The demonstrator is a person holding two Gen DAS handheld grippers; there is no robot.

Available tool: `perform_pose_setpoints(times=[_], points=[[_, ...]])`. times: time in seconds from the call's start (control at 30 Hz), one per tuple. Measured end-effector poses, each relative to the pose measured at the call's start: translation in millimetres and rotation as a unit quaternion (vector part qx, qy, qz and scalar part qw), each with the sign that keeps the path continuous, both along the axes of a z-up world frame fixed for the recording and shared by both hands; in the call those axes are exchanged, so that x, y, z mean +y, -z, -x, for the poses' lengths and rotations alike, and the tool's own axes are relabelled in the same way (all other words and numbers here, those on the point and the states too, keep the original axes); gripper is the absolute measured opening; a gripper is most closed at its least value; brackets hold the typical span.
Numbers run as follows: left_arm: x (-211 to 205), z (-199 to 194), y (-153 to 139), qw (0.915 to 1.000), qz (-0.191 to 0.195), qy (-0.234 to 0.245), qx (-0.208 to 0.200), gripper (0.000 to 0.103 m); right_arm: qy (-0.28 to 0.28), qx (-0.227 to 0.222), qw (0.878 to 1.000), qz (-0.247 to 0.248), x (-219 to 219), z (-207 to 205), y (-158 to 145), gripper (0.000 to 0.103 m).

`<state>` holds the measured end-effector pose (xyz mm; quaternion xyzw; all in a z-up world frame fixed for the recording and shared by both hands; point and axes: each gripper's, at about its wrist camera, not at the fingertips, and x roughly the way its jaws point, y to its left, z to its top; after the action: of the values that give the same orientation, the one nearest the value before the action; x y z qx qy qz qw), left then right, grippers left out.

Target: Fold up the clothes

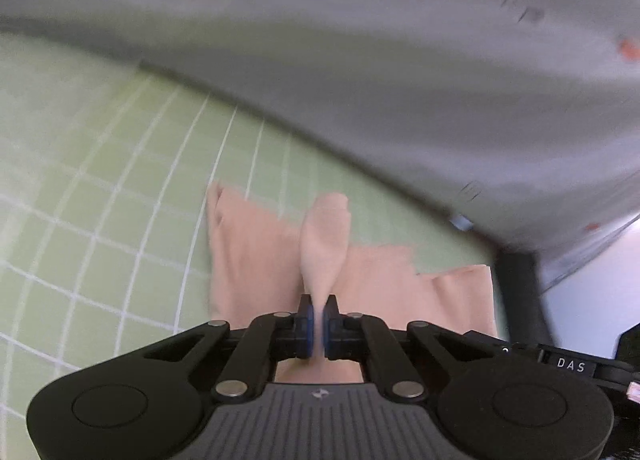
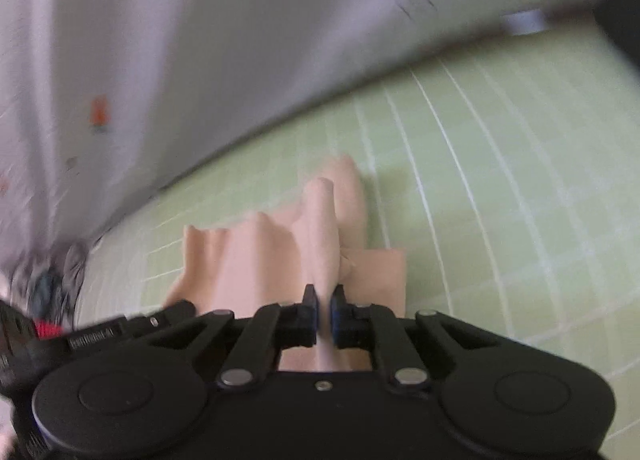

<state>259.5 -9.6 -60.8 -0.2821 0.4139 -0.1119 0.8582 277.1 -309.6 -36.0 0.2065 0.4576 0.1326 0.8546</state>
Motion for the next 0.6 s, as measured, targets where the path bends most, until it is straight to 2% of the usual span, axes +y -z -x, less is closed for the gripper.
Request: perform_pose_setpoints(times=[0.1,0.2,0.23,0.27,0.3,0.33,0.37,0.4,0.43,0.47,0.5,0.6], points=[[16,4,-27,0.9978,0.015,-0.024,-0.06,0.004,-0.023,-0.072,0.996,-0.056,-6,1,-30,0.006],[20,-15,-18,0.9948,-0.019,-0.056,-0.083,0.009,-0.036,-0.151,0.986,-0.062,-4,-18,-28,0.007],[20,-27,-4,0.9956,-0.032,-0.064,-0.06,0.013,-0.034,-0.162,0.985,-0.055,-3,-29,-17,0.008],[19,-40,11,0.9966,-0.039,-0.071,-0.018,0.015,-0.027,-0.144,0.988,-0.043,-2,-44,3,0.011],[20,-49,25,0.9956,-0.049,-0.077,0.021,0.015,-0.018,-0.105,0.994,-0.021,-1,-58,25,0.021],[19,-54,37,0.9939,-0.063,-0.076,0.049,0.018,-0.007,-0.061,0.998,0.018,3,-70,42,0.027],[18,-54,40,0.9933,-0.072,-0.07,0.058,0.029,0.003,-0.018,0.998,0.065,7,-78,55,0.028],[18,-50,41,0.9931,-0.078,-0.065,0.059,0.035,0.014,-0.008,0.997,0.08,8,-78,58,0.039],[20,-43,42,0.9935,-0.072,-0.067,0.059,0.05,0.026,-0.021,0.997,0.075,5,-71,55,0.046],[21,-36,42,0.9938,-0.065,-0.068,0.059,0.064,0.039,-0.033,0.997,0.065,3,-64,51,0.066],[23,-29,43,0.9942,-0.058,-0.069,0.059,0.069,0.052,-0.038,0.997,0.048,0,-56,48,0.083],[26,-22,55,0.9932,-0.025,-0.07,0.089,0.07,0.069,-0.01,0.998,0.001,-3,-50,55,0.085]])
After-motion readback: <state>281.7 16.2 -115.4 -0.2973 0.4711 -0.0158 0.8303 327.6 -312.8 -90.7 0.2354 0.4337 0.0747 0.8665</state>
